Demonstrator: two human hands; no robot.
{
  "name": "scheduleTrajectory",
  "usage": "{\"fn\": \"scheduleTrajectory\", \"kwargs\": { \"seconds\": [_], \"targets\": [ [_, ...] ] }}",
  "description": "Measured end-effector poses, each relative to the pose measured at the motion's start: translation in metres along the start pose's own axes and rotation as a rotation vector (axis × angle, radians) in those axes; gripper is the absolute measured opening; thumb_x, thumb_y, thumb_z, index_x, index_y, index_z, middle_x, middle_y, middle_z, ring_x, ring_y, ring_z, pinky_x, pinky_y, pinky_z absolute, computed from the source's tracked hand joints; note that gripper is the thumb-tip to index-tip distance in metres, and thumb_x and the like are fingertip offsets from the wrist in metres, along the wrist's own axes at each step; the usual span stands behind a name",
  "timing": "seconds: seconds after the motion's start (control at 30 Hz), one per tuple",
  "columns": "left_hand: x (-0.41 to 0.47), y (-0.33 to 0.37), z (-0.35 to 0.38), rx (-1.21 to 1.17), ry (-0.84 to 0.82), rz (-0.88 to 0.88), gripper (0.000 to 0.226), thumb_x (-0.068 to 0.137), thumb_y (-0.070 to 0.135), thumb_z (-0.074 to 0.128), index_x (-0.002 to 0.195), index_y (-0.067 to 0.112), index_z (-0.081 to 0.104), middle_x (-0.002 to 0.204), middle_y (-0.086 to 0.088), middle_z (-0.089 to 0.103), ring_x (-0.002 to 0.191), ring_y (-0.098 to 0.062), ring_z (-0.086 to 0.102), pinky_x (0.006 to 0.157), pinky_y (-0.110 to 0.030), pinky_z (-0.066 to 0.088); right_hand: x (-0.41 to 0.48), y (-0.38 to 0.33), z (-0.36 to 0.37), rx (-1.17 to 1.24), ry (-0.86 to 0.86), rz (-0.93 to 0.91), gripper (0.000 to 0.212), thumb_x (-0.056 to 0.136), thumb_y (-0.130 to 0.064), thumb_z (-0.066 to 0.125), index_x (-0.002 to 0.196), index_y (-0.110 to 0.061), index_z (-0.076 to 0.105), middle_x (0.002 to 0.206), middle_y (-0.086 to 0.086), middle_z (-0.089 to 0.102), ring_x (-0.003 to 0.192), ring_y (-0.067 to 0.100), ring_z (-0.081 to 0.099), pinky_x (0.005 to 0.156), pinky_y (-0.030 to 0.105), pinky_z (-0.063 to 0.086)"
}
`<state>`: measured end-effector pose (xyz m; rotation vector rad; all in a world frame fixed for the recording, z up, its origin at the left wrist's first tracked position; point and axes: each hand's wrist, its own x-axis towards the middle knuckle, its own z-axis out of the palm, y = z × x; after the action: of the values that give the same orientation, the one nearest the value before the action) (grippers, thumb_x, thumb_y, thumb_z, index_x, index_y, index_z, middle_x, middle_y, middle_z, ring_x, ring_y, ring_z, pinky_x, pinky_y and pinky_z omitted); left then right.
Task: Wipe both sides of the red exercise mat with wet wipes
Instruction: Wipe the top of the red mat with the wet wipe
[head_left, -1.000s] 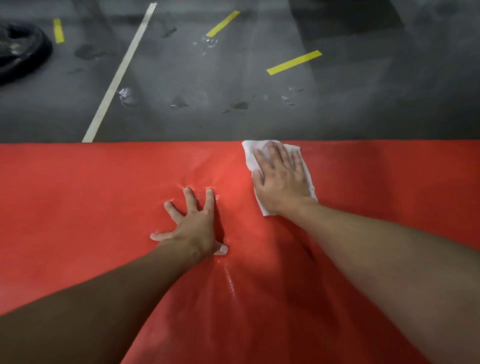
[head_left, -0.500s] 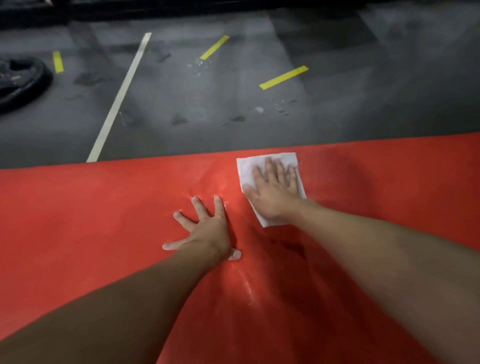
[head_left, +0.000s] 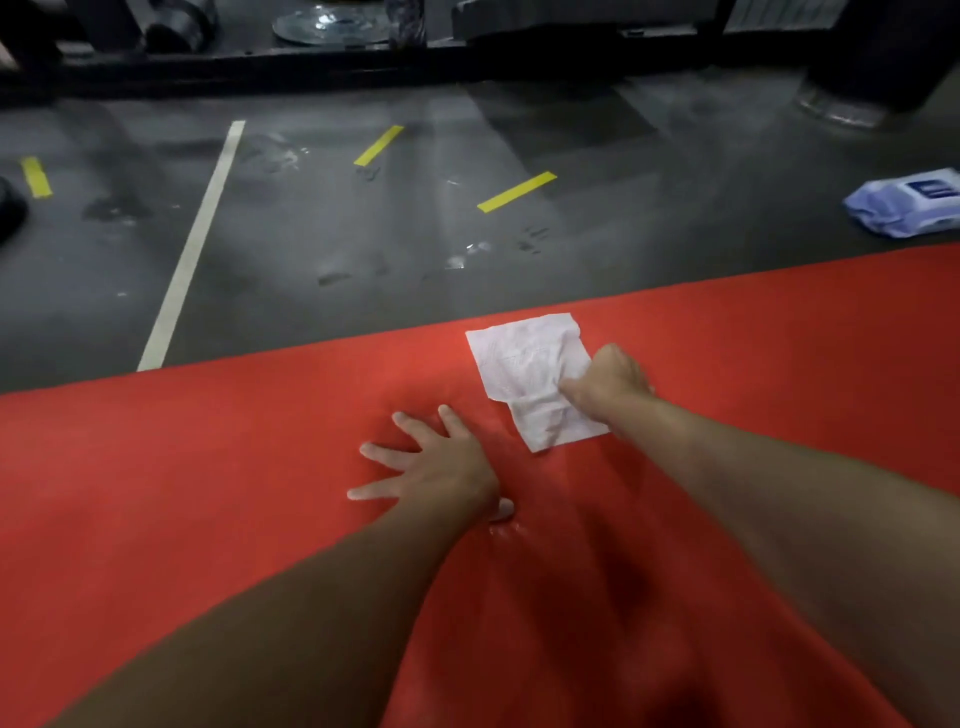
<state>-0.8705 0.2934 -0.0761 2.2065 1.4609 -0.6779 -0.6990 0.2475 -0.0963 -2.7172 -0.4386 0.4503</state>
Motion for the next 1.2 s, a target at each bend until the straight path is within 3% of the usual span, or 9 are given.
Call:
{"fn": "scheduleTrajectory", "kwargs": {
  "seconds": [0.2,0.27,0.4,0.57,0.73,0.87,0.97,1.03,1.2],
  "targets": [
    [0.018,-0.050,-0.027,0.059,0.017,0.264,0.108,0.054,0.056,0.088,0.143,0.041,0.029,0.152,-0.010,0.016,0.139,-0.044,0.017,0.107,-0.062,0.028,-0.014,-0.006,-0.022,0.117,0.120,-0.188,0.009,0.089,-0.017,0.053,0.094,-0.010,0.057,0.111,0.017,0.064,0.106,0.035,0.059,0.075,0.033,0.041],
    [0.018,-0.059,-0.026,0.092,0.024,0.299,0.106,0.061,0.054,0.085,0.146,0.047,0.022,0.154,-0.007,0.011,0.142,-0.042,0.012,0.107,-0.064,0.027,-0.010,-0.001,-0.028,0.199,0.146,-0.171,0.017,0.090,-0.016,0.059,0.104,-0.007,0.054,0.114,0.020,0.064,0.105,0.036,0.060,0.074,0.033,0.041],
    [0.011,-0.062,-0.015,0.117,0.075,0.300,0.106,0.069,0.055,0.080,0.148,0.050,0.010,0.155,-0.003,0.008,0.143,-0.040,0.008,0.102,-0.072,0.028,-0.010,0.009,-0.011,0.072,-0.044,-0.022,0.072,0.086,-0.033,0.074,0.141,-0.005,0.038,0.141,0.017,0.048,0.129,0.035,0.048,0.105,0.042,0.041],
    [0.022,-0.063,-0.014,0.052,0.037,0.160,0.129,0.067,0.057,0.081,0.147,0.049,-0.020,0.158,0.002,-0.032,0.144,-0.041,-0.026,0.096,-0.085,0.010,0.005,0.003,-0.010,0.013,0.001,-0.036,0.019,0.086,-0.023,0.068,0.101,-0.012,0.066,0.117,0.013,0.068,0.111,0.034,0.061,0.098,0.041,0.046],
    [0.028,-0.057,-0.017,0.012,-0.018,0.113,0.137,0.064,0.051,0.086,0.144,0.050,-0.026,0.152,0.004,-0.042,0.141,-0.043,-0.031,0.093,-0.087,0.009,0.003,-0.021,-0.052,0.175,0.345,-0.400,0.018,0.086,-0.016,0.055,0.097,-0.002,0.060,0.111,0.024,0.058,0.103,0.039,0.055,0.086,0.038,0.040],
    [0.026,-0.053,-0.020,0.021,-0.043,0.096,0.140,0.064,0.049,0.087,0.143,0.051,-0.028,0.151,0.004,-0.045,0.140,-0.044,-0.032,0.092,-0.087,0.010,-0.026,-0.042,-0.074,-0.061,0.476,-0.645,0.009,0.089,-0.015,0.051,0.098,-0.011,0.051,0.110,0.018,0.056,0.096,0.040,0.056,0.072,0.043,0.039],
    [0.025,-0.054,-0.021,0.022,-0.047,0.104,0.139,0.065,0.048,0.087,0.143,0.051,-0.028,0.151,0.004,-0.044,0.140,-0.044,-0.032,0.093,-0.087,0.011,-0.057,-0.049,-0.043,-0.433,0.172,-0.956,0.030,0.093,-0.017,0.049,0.122,-0.013,0.051,0.127,0.012,0.051,0.109,0.035,0.055,0.069,0.040,0.039],
    [0.024,-0.054,-0.021,0.022,-0.057,0.110,0.138,0.066,0.048,0.086,0.143,0.051,-0.027,0.151,0.004,-0.045,0.140,-0.044,-0.032,0.093,-0.087,0.011,-0.072,-0.042,-0.024,-0.316,-0.059,-0.898,0.037,0.094,-0.025,0.049,0.131,-0.020,0.050,0.127,0.005,0.055,0.112,0.031,0.057,0.077,0.037,0.046],
    [0.027,-0.056,-0.021,0.012,-0.069,0.127,0.138,0.066,0.046,0.087,0.143,0.052,-0.026,0.151,0.005,-0.045,0.140,-0.044,-0.033,0.092,-0.087,0.010,-0.065,-0.013,-0.012,-0.360,0.049,-0.633,0.030,0.087,-0.015,0.049,0.114,-0.019,0.062,0.115,0.008,0.063,0.105,0.033,0.058,0.072,0.033,0.042]
  ]
}}
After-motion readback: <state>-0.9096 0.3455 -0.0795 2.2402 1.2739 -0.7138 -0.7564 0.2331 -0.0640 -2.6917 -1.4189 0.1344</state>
